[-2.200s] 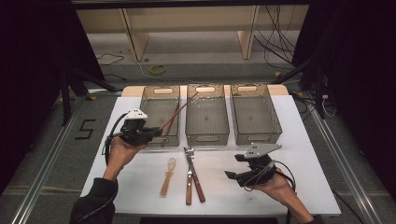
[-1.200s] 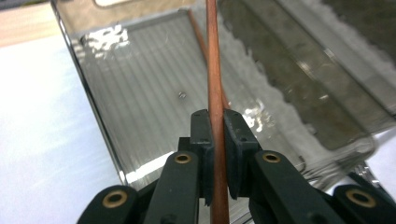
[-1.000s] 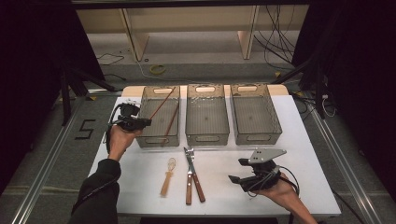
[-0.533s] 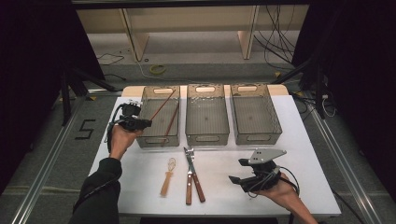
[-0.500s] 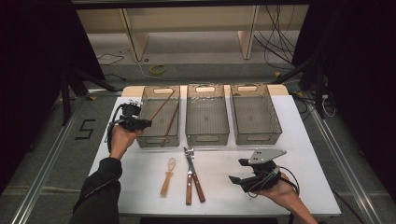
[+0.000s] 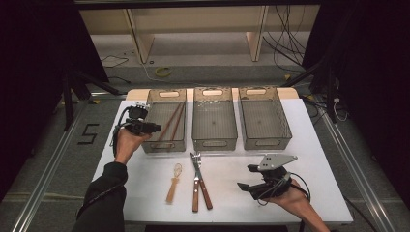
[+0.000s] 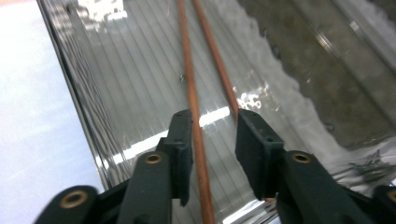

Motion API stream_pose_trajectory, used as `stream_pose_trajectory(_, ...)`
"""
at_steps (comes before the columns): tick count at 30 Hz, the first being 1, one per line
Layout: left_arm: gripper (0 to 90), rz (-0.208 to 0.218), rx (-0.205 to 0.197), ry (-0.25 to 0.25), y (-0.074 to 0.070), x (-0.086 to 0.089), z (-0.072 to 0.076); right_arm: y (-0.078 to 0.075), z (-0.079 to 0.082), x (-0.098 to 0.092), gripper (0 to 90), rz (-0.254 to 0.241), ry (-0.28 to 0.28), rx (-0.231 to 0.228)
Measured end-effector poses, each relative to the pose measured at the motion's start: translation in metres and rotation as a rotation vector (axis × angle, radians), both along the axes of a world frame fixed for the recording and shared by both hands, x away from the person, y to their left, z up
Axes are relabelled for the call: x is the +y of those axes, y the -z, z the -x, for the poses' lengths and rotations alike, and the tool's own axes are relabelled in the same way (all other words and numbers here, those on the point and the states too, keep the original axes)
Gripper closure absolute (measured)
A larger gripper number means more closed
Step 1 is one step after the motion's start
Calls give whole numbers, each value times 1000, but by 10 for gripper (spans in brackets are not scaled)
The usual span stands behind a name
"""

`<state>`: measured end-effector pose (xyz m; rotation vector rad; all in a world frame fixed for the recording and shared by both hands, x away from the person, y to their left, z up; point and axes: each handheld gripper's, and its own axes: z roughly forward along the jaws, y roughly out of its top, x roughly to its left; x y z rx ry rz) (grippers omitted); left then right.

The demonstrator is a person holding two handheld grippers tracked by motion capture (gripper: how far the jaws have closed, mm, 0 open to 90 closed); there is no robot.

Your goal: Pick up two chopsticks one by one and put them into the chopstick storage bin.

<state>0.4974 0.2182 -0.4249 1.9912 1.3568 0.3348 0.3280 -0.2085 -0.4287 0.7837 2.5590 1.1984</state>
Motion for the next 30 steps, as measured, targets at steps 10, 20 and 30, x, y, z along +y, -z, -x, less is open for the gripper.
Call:
stream_pose_trajectory(10,426,52,-27,61,-16,-7,31,-1,1,-3,303,-7,16,-4)
stream_pose_trajectory(20,266,57,-13,100,-15,-18,62,0,2,-4,300,0,20,-12)
stream_pose_trajectory(30,215,15,25,129,-5,-29,91,2,4,-3,299,-1,30,-8)
